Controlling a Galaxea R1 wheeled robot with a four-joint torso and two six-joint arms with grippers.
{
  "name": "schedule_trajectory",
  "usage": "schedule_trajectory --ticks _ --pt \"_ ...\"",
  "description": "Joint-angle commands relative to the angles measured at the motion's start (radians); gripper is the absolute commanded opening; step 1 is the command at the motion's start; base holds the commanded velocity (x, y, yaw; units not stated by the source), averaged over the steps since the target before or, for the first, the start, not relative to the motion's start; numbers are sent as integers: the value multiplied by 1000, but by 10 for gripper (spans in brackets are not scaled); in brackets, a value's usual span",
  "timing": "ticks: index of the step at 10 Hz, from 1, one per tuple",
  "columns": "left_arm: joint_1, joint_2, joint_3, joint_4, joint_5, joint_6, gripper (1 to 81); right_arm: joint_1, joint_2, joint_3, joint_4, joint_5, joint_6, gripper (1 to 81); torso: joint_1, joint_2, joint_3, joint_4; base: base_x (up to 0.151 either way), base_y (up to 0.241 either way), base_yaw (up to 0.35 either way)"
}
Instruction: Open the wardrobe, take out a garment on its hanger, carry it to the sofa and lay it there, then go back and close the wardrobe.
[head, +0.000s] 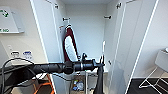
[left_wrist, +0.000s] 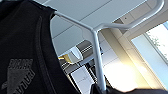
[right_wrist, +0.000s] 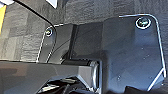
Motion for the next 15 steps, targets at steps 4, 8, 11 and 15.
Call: schedule_trajectory --ticks 4,8,11,15 --pt "-144 -33 44 44 -54 11 10 35 2 4 -13 -42 -4 811 -1 0 0 0 -19 0 0" --pt "6 -94 68 90 -53 13 10 42 3 10 -13 -41 -4 811 0 0 0 0 0 0 0" --pt "62 -114 85 126 -44 13 10 42 6 10 -20 -39 -6 811 0 0 0 0 0 0 0" --pt "102 -123 85 155 -42 11 10 39 5 10 -25 -36 -4 811 0 0 0 0 0 0 0"
